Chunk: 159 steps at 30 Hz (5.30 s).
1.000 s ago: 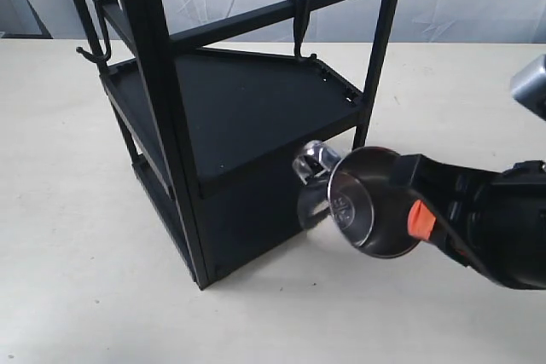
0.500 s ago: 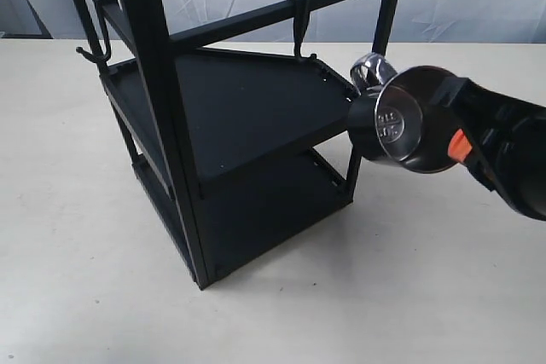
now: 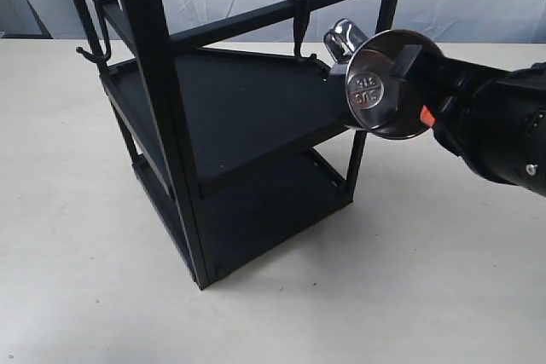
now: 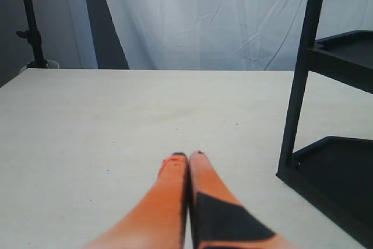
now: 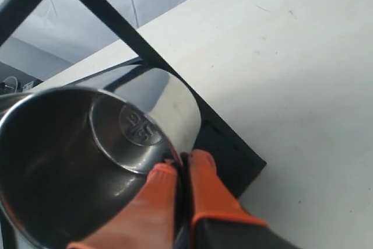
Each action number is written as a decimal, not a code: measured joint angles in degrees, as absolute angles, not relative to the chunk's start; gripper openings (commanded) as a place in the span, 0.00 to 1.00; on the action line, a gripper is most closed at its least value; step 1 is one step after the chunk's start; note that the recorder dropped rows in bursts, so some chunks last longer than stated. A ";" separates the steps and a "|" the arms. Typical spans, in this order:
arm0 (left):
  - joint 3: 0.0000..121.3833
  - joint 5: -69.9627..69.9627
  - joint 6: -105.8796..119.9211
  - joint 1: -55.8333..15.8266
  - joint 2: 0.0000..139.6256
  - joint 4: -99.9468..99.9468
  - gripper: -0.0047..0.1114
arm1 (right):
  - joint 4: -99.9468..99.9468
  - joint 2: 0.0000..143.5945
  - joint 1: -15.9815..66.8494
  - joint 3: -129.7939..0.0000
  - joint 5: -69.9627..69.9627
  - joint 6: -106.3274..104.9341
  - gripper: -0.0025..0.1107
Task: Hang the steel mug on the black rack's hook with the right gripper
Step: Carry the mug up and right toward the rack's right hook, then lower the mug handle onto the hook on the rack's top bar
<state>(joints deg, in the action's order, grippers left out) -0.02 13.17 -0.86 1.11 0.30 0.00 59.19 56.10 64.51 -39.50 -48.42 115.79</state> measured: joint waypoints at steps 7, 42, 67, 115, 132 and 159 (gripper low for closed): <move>-0.02 13.17 -0.86 1.11 0.30 0.00 0.05 | 60.88 56.10 68.39 -39.50 -50.73 117.16 0.01; -0.02 13.17 -0.86 1.11 0.30 0.00 0.05 | 61.63 61.61 76.18 -43.22 -60.37 119.54 0.01; -0.02 13.17 -0.86 1.11 0.30 0.00 0.05 | 60.62 65.08 78.01 -43.54 -62.79 119.33 0.01; -0.02 13.17 -0.86 1.11 0.30 0.00 0.05 | 61.71 67.78 81.15 -43.89 -63.49 119.33 0.02; -0.02 13.17 -0.86 1.11 0.30 0.00 0.05 | 61.04 67.78 81.15 -43.89 -62.91 119.33 0.02; -0.02 13.17 -0.86 1.11 0.30 0.00 0.05 | 55.17 67.01 81.64 -43.89 -58.76 116.71 0.36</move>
